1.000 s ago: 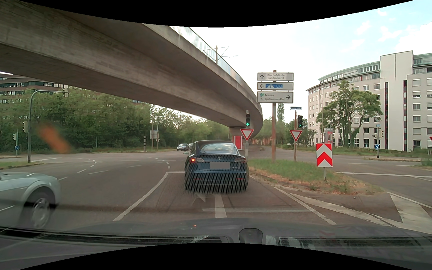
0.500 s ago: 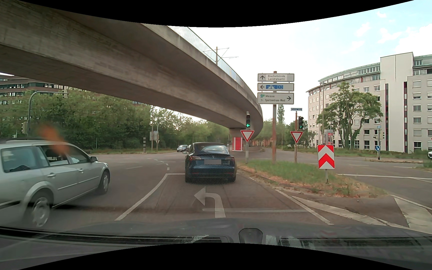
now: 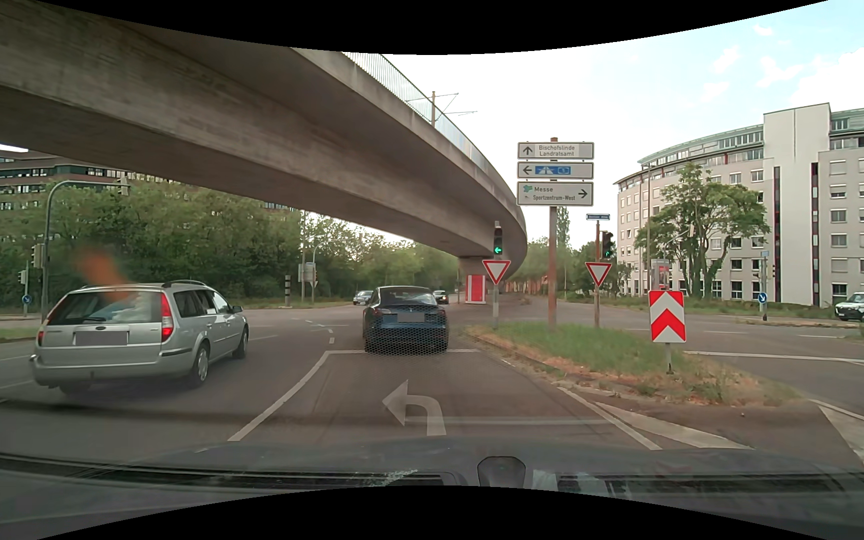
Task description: Follow the waypoints while adhering to traffic rules and regulations
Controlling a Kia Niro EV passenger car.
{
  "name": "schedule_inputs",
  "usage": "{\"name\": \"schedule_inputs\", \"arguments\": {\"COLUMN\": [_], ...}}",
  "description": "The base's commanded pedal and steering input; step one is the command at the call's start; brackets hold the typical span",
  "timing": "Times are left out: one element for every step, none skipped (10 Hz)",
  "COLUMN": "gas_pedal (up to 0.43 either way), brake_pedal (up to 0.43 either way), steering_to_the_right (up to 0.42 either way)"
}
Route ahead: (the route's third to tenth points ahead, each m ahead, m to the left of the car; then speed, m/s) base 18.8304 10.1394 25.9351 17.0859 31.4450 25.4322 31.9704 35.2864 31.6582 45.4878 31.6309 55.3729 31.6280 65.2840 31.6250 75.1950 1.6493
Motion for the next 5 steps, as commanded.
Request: {"name": "schedule_inputs", "arguments": {"gas_pedal": [0.358, 0.378, 0.398, 0.409, 0.429], "brake_pedal": [0.0, 0.0, 0.0, 0.0, 0.0], "steering_to_the_right": [-0.014, -0.033, -0.047, -0.054, -0.056]}}
